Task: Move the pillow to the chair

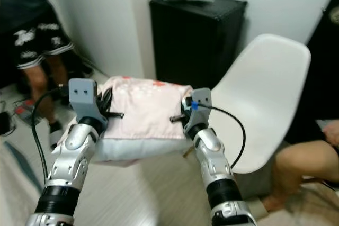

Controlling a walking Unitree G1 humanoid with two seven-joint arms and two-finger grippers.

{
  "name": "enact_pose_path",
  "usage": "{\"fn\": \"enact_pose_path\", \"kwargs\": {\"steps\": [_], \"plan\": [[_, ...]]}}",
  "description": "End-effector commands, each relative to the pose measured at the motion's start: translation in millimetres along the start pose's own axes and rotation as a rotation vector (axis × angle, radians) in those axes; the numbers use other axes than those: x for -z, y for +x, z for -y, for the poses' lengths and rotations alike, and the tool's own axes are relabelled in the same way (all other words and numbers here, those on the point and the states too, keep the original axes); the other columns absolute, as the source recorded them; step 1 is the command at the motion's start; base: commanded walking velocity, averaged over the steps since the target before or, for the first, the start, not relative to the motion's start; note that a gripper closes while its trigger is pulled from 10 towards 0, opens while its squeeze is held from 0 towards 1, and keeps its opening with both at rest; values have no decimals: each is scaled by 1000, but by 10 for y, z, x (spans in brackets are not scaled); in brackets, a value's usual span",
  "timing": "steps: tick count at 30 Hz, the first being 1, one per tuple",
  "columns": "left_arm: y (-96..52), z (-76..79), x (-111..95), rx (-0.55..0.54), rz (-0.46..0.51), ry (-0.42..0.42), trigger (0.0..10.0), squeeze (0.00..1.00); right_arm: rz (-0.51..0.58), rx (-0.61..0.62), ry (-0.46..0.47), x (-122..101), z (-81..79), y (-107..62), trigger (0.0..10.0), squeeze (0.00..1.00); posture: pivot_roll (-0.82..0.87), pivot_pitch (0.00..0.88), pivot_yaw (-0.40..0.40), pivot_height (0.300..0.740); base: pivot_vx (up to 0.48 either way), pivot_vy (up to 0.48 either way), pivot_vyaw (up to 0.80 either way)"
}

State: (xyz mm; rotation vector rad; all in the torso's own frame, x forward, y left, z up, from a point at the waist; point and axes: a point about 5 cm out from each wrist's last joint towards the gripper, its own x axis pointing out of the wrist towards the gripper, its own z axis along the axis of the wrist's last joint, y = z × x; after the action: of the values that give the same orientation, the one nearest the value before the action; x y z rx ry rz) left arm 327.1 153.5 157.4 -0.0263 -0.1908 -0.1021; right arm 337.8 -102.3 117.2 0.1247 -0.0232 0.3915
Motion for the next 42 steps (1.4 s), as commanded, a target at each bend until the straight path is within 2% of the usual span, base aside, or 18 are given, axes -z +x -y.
{"fn": "enact_pose_path", "kwargs": {"steps": [1, 16, 42], "plan": [[45, 159, -112, 82, 47, 10, 10000, 0, 80, -57, -26, -172, -133, 69, 10000, 0, 19, 58, 45, 740, 0, 0, -800], [20, 119, -106, 53, 50, 6, 10000, 0, 74, -75, -30, -203, -136, 120, 10000, 0, 22, 52, 12, 740, 0, 0, -800], [21, 140, -101, 47, 52, -3, 10000, 0, 75, -76, -31, -221, -110, 129, 10000, 0, 13, 49, 9, 740, 0, 0, -800]]}}
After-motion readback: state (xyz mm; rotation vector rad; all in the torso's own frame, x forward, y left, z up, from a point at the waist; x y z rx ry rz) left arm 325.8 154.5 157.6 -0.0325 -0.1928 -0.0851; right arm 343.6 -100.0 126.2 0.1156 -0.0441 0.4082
